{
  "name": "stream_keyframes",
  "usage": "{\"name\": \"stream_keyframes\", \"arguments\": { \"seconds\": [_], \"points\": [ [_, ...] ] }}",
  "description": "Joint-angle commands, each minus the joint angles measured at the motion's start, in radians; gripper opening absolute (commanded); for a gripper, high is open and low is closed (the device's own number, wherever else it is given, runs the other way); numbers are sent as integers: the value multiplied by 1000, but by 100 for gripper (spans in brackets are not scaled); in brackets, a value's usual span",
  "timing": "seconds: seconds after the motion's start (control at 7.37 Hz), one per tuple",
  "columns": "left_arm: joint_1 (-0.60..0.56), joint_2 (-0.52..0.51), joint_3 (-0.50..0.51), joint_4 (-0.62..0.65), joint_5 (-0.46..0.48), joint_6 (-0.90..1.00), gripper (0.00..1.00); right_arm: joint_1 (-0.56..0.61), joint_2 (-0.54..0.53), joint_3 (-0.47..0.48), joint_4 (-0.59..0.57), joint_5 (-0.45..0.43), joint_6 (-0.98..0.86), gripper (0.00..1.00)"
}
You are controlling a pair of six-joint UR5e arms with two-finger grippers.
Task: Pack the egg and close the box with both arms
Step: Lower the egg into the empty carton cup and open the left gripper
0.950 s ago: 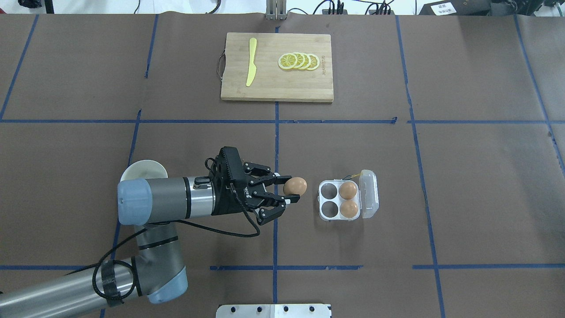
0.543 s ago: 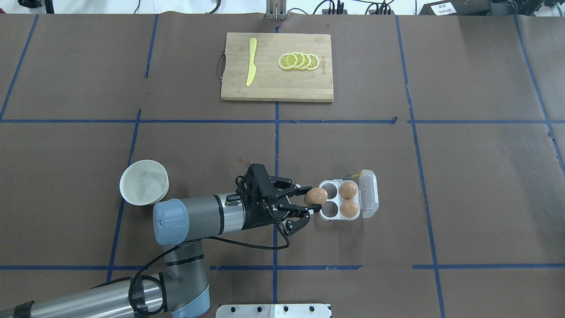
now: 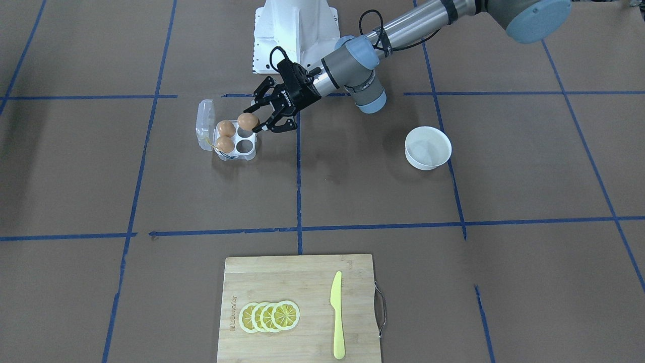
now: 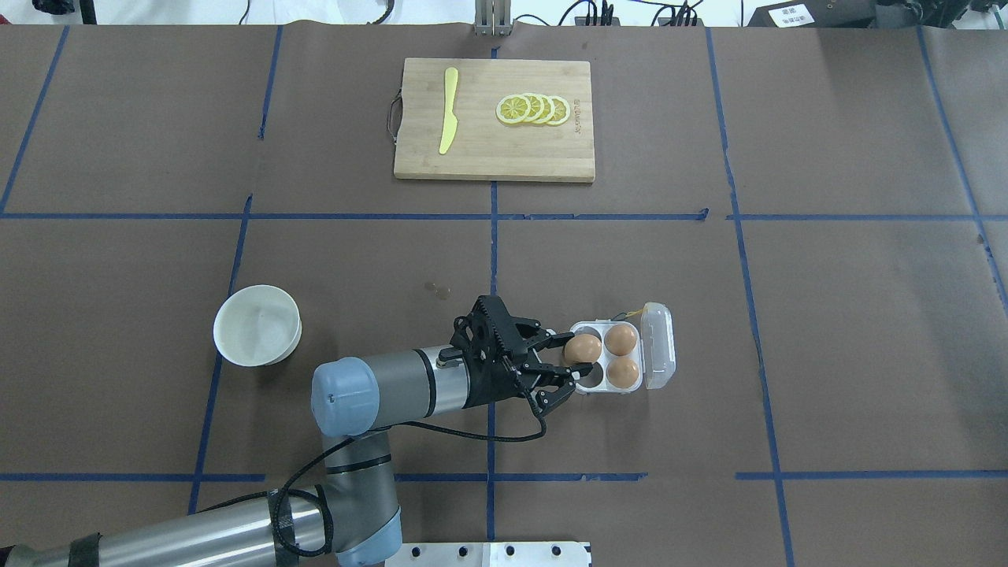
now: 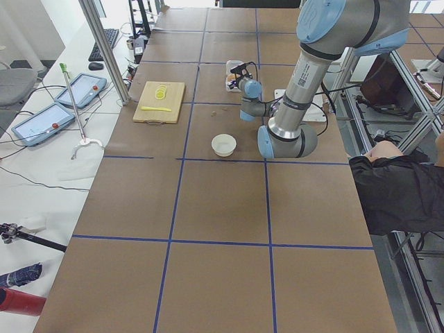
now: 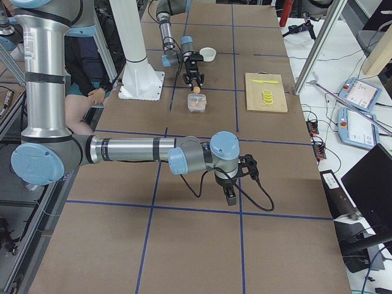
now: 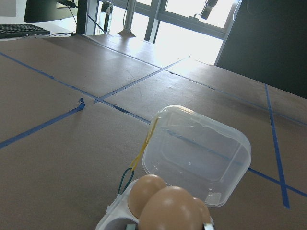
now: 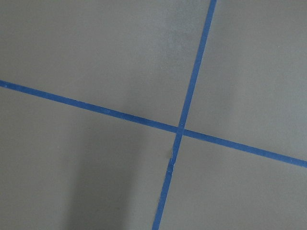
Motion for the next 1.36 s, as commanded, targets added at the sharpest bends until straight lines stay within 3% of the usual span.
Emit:
{"name": "stream_keyframes", "arguments": {
  "seconds": [0.0,0.68,1.22],
  "points": [
    [1,-13,16,4,1,1,6,0,0,0,0,0,0,100],
    [15,-40,44,22,8,1,15,0,0,-3,0,-2,-1,100],
    [20,-52,47,36,10,1,39,0,2,-8,0,-2,-1,100]
  ]
}}
